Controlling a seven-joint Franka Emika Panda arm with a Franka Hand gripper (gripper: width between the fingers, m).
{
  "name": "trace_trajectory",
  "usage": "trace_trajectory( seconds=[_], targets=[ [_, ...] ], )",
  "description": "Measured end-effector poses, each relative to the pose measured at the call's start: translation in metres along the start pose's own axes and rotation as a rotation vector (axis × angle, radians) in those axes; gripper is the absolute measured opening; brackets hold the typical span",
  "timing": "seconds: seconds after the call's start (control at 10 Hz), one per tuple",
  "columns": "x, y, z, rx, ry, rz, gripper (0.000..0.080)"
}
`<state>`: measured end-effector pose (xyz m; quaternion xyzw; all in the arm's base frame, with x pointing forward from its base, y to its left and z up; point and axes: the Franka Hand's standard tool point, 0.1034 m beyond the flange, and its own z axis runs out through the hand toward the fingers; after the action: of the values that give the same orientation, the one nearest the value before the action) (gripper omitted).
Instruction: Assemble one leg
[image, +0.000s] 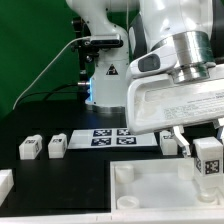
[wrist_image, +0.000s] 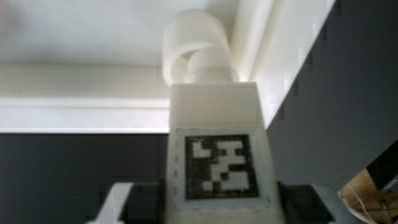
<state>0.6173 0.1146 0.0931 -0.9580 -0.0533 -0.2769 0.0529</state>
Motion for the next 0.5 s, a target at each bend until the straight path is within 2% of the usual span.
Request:
trace_trajectory(
  seconds=[0.5],
  targets=[
    [-0.013,-0.001,0.009,-0.002,-0.021,0.009,0.0293]
  ],
)
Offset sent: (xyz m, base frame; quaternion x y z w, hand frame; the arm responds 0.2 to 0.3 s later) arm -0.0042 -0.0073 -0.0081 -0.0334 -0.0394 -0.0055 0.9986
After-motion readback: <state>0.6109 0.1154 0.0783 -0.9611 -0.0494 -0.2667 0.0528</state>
